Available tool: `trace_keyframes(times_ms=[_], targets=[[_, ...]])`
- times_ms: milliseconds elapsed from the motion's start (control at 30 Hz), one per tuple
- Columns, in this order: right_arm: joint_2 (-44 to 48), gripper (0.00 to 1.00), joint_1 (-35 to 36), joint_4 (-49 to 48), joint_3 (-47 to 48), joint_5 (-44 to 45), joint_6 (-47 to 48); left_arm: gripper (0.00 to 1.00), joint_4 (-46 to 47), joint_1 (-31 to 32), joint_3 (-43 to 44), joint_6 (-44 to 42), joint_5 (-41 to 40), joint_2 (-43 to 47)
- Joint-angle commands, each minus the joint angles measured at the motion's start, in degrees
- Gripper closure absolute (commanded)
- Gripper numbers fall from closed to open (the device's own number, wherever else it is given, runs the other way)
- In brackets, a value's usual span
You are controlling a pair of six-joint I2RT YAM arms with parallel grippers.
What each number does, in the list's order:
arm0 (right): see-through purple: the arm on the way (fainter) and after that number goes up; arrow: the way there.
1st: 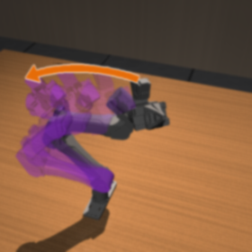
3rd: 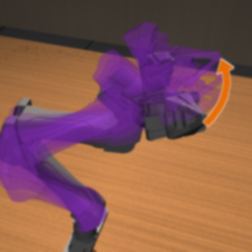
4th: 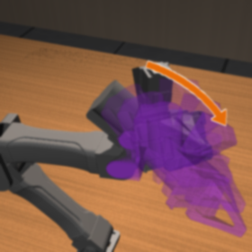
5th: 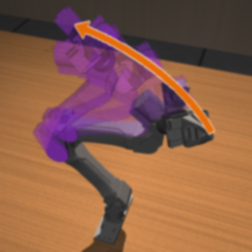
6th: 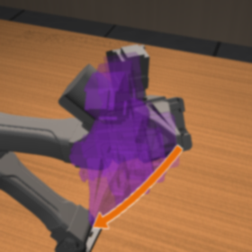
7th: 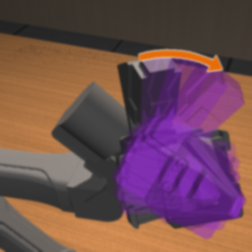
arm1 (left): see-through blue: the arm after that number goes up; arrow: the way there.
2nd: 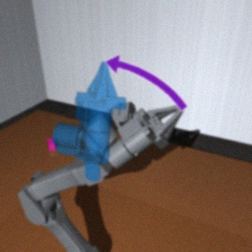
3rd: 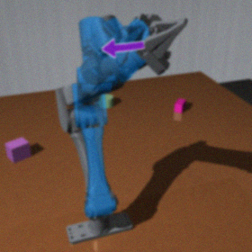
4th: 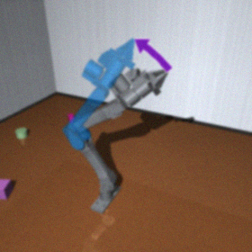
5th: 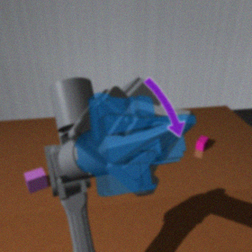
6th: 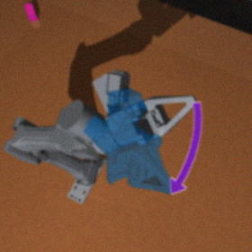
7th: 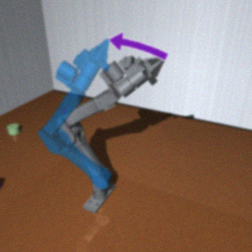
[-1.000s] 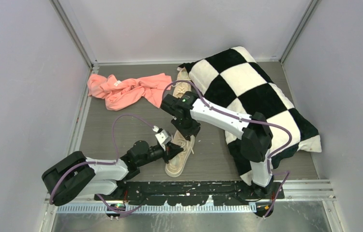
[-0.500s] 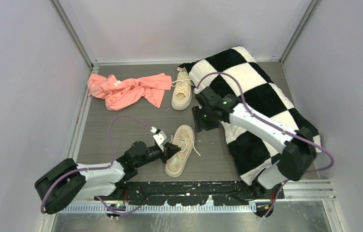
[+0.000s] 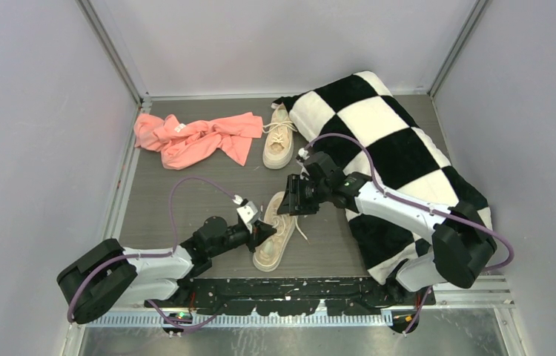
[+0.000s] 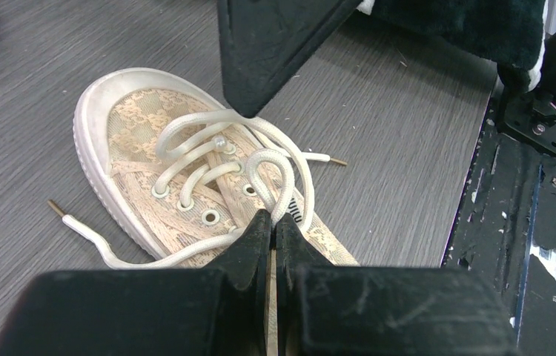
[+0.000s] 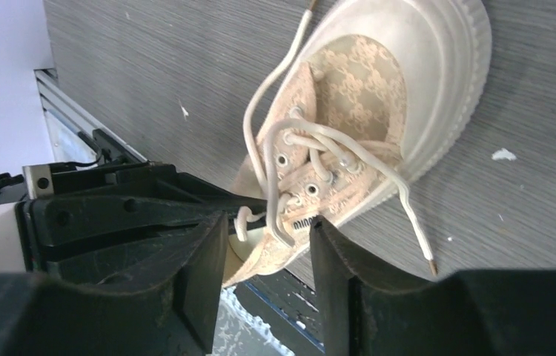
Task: Tie the shoes
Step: Adjust the shoelace on the shoelace.
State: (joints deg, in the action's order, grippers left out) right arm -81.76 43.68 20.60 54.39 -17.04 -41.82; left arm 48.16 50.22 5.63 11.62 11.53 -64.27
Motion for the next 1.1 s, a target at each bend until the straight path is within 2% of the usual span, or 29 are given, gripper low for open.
trace_keyframes(times_ms=[0,133,533,567,700,733,1067], targets=[[-0.9,0.53,0.2,-6.6,0.3,-1.6,-1.3,1.0,2.8,-0.3,0.9,-0.2,-0.5,-0.4],[-2.8,0.6,0.8,-7.2,0.3,-2.5,-1.1,1.0,3.0,-0.3,1.0,-0.1,-0.5,-0.5],[-4.4,0.64,1.4,-2.1,1.5,1.7,3.3,1.0,3.1,-0.3,1.0,-0.1,-0.6,-0.3],[-4.7,0.68,1.4,-2.1,1.6,1.4,3.6,1.0,3.1,-0.3,1.0,-0.1,-0.5,-0.3],[-3.9,0.95,1.6,-2.5,1.9,0.7,4.0,1.0,2.9,-0.4,1.0,-0.1,-0.6,-0.1],[-3.3,0.99,1.6,-2.5,1.9,0.7,4.0,1.0,2.9,-0.4,1.0,-0.1,-0.6,-0.1],[0.3,0.99,5.3,-2.6,3.8,0.6,3.7,1.0,4.7,-0.4,3.0,-0.5,1.6,-4.3]])
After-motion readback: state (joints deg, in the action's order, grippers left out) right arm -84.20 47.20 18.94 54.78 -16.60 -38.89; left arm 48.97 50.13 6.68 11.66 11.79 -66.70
